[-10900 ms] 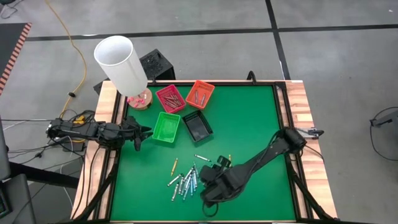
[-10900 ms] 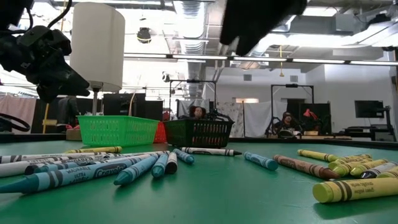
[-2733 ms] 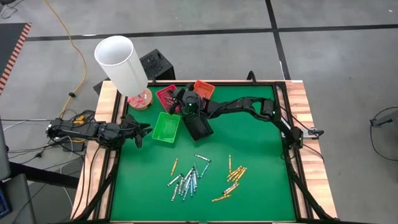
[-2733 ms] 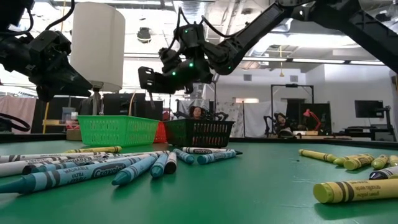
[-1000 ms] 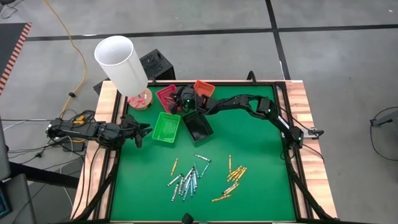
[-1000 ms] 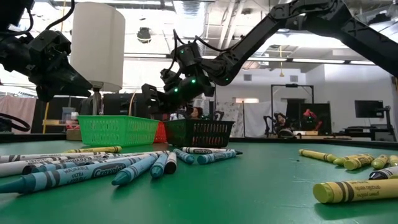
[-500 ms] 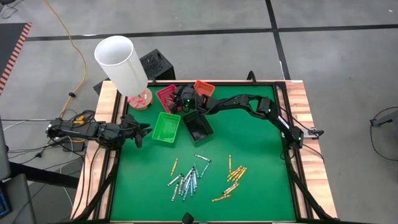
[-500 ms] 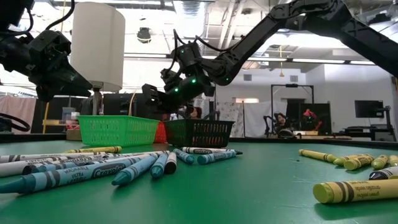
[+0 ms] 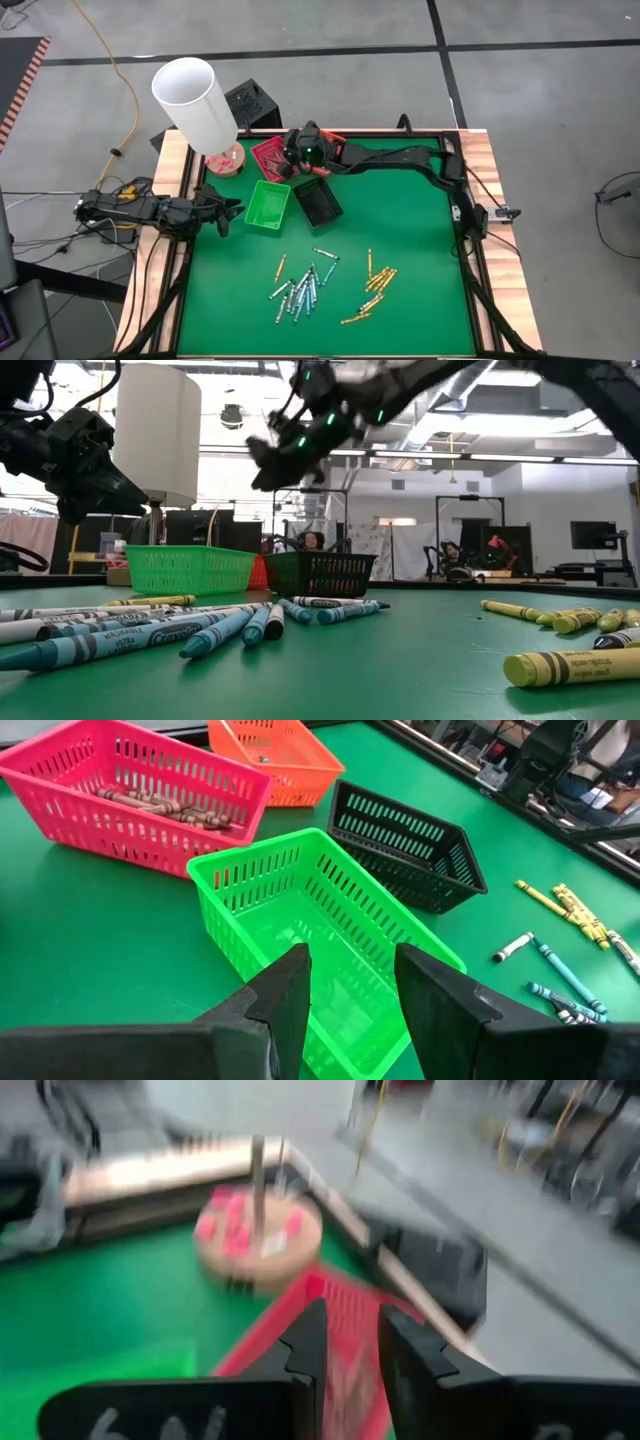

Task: Sort crayons
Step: Put the yellow crayon into the green bin

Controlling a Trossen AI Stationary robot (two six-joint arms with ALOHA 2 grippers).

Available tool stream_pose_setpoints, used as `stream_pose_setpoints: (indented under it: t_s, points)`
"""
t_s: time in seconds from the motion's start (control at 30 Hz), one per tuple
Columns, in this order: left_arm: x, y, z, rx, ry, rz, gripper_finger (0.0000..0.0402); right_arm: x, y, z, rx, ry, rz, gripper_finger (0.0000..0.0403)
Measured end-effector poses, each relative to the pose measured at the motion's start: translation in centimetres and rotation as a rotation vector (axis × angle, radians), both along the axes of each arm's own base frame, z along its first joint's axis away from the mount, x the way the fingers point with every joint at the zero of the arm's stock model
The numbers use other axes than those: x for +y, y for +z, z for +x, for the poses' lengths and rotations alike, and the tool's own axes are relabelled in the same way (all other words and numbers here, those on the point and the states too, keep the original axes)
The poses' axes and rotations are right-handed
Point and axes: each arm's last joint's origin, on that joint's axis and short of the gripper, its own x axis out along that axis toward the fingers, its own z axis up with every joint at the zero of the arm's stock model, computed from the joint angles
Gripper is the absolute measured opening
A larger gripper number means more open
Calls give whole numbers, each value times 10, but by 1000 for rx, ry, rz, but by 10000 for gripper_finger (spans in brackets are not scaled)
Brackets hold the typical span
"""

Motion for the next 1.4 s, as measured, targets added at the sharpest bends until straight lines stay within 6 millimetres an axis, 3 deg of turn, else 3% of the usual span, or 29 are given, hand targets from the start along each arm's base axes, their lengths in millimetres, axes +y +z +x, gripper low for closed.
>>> stream_pose_setpoints:
  t_s: [0.13,0.43,0.67,0.8,0.93,1.13,1.27,1.4]
  points:
    - [0,0,0,-1,0,-1,137,28,29,-40,196,-14,156,87]
    - [0,0,0,-7,4,-12,137,116,50,-117,597,-103,429,87]
    - [0,0,0,-11,7,-18,137,208,40,-154,747,-251,441,87]
    - [0,0,0,-15,11,-24,137,260,25,-170,665,-333,507,87]
    - [0,1,0,-24,32,-33,137,294,4,-184,521,-413,603,87]
    - [1,1,0,-29,42,-39,137,313,-36,-194,421,-482,718,87]
    - [1,1,0,-36,48,-52,137,310,-60,-194,392,-493,753,87]
    - [1,1,0,-39,51,-61,137,302,-69,-190,382,-514,764,87]
